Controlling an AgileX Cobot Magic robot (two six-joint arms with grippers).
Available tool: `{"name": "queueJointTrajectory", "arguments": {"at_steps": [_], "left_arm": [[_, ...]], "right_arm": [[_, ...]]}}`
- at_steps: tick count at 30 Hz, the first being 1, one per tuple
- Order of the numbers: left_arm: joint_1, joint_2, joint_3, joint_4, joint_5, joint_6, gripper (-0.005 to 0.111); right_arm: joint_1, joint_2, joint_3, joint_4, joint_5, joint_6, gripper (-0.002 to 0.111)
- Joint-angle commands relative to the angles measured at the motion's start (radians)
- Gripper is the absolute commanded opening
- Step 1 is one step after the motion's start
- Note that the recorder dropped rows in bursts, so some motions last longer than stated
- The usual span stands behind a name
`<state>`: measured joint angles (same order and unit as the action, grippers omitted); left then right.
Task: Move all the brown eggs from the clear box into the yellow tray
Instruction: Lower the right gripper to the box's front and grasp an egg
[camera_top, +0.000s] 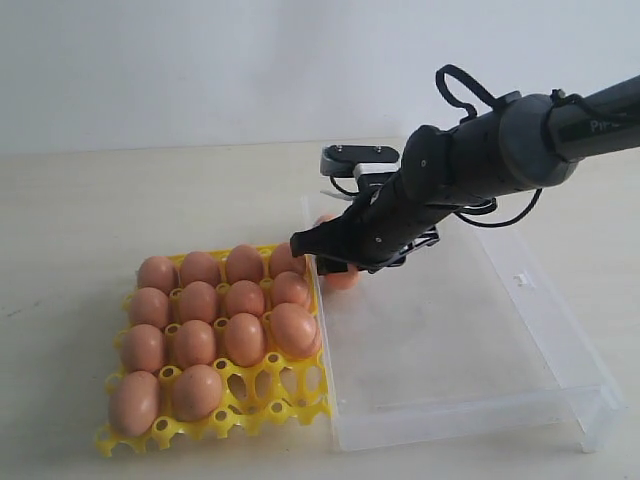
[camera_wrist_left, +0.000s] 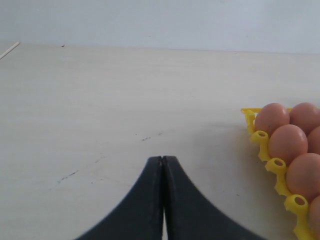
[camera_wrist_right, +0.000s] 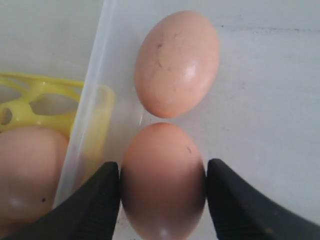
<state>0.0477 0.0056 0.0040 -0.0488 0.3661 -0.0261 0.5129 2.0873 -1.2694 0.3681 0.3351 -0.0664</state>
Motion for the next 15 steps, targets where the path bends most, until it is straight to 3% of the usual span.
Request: {"name": "queueJointTrajectory", "arguments": {"at_steps": [1,3,7,15], "left_arm": [[-0.006,-0.006,-0.004,-0.006,-0.010,-0.004,0.000],[-0.006,-0.006,-0.004,-0.006,-0.010,-0.004,0.000],[-0.006,-0.006,-0.004,-0.006,-0.010,-0.004,0.000],[-0.006,-0.006,-0.004,-0.006,-0.010,-0.004,0.000]], "right_arm": [[-0.004,0.022,-0.006,-0.001,-0.043,-0.020,0.051],[-0.004,0.024,-0.006,-0.001,-0.043,-0.020,0.045],[-0.004,0.020,-0.006,-0.004,-0.038,-0.020,0.001],[-0.004,-0.090,0.019,-0.129,-0.098,0.047,0.000]]}}
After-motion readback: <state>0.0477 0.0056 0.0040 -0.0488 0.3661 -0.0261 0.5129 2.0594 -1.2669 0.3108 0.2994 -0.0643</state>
